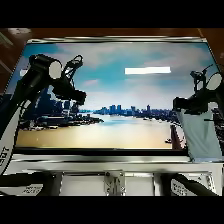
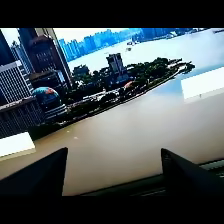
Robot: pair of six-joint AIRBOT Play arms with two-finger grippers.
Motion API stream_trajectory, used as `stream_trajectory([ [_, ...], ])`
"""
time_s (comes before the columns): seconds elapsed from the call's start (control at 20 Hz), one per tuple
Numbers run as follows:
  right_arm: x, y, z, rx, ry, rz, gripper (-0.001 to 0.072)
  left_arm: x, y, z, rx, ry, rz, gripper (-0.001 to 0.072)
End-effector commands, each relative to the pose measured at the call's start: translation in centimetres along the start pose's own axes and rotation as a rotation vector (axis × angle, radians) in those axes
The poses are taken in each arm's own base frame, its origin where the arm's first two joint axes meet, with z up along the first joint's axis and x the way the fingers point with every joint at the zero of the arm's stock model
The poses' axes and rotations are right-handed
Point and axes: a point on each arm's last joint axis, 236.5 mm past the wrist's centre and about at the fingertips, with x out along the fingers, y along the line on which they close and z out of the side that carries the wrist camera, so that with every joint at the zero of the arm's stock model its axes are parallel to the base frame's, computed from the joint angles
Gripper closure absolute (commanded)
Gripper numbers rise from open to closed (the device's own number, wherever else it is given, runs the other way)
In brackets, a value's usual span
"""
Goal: Fold the shirts.
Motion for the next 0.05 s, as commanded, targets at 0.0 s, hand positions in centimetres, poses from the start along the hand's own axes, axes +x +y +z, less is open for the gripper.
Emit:
stream_trajectory([
  [0.0,0.01,0.04,-0.07,-0.001,0.004,0.000,0.0074,0.15,0.17,0.02,0.013,0.003,0.007,0.0004],
])
